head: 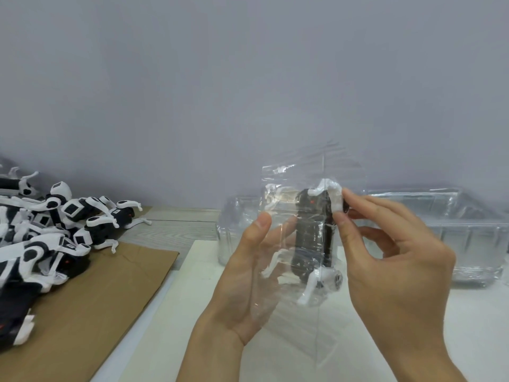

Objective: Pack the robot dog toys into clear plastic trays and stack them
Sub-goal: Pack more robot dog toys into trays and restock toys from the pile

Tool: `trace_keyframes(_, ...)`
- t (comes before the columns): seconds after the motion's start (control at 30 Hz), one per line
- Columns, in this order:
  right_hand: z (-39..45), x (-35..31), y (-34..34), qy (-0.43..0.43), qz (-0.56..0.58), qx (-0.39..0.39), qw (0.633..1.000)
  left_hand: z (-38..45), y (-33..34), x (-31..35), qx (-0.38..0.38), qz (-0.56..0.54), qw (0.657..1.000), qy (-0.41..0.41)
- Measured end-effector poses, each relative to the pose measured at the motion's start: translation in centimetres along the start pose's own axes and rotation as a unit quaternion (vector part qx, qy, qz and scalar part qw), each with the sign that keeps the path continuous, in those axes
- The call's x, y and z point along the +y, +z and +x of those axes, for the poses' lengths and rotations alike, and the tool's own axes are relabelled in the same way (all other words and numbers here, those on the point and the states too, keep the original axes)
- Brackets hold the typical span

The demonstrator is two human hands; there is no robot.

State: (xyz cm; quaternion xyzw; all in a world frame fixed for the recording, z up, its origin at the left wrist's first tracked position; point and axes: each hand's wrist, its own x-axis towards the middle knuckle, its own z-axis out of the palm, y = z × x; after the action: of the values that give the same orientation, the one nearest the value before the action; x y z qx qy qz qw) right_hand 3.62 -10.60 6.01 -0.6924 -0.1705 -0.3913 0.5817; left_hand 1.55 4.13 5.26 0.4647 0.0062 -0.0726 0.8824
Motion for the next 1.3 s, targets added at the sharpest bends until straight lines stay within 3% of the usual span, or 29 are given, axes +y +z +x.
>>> trace_keyframes(0.57,0.4,0.4,-0.5,0.139,0.111,-0.028,0.984,0.5,0.1,-0.5,-0.019,0.121,0.990,0.076)
trace_keyframes(0.73,0.6,0.6,-0.7,0.163,0.130,-0.052,0.977,0.4,0.4,-0.5,-0.024,0.162,0.981,0.104)
trace_keyframes(1.03,0.6,0.7,-0.7,0.177,0.139,-0.027,0.974,0.3,1.1,-0.3,-0.032,0.235,0.953,0.189)
trace_keyframes(1.3,0.5,0.0,-0.5,0.211,0.201,-0.083,0.953,0.8,0.8,-0.8,0.032,0.226,0.953,0.197)
